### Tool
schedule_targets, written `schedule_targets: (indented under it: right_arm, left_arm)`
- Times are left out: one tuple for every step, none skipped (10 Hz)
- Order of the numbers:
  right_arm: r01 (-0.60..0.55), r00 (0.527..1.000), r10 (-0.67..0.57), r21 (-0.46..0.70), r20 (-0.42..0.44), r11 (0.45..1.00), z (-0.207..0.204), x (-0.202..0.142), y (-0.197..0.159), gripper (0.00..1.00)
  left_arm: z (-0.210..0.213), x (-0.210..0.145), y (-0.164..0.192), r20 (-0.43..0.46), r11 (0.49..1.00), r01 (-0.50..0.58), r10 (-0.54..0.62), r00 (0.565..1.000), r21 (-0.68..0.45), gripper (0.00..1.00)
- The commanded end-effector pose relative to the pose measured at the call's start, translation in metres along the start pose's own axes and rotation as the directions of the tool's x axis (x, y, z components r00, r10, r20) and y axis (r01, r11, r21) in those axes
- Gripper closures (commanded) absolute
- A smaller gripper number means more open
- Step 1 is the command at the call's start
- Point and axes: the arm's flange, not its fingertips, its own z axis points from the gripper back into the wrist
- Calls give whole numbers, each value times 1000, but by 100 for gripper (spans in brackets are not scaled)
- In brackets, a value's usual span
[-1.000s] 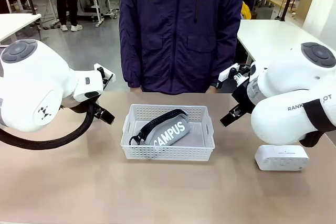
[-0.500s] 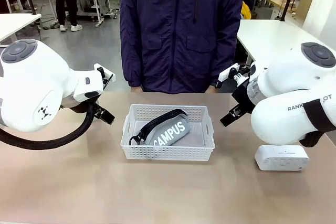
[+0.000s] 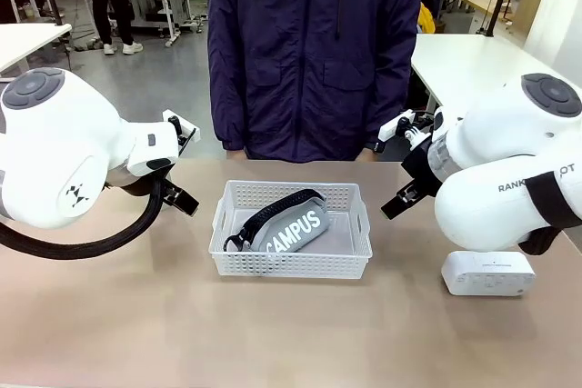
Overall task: Efficiently arrange items inside the basket to fit them all.
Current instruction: Pick up the Digital clock and place it inside the Organizing basket.
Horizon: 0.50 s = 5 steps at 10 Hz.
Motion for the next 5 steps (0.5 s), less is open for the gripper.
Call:
schedule_targets:
  right_arm:
    - [1,1000,-1,0,1,1000,0,0,0,0]
    - [0,1000,0,0,0,1000,0,0,0,0]
    - [12,1000,-12,23,-20,1000,6,1,-1,0]
    - [19,1000,-18,34,-24,999,18,2,-3,0]
    - [22,1000,-21,42,-12,999,36,4,-4,0]
  left_arm:
    - [0,0,0,0,1000,1,-1,1000,0,0]
    - [0,0,0,0,1000,0,0,1000,0,0]
    - [5,-3,1,-19,1000,-19,19,1000,-20,0]
    - [17,-6,1,-16,998,-37,36,999,-55,0]
    - [34,-11,2,-5,992,-26,26,1000,-122,0]
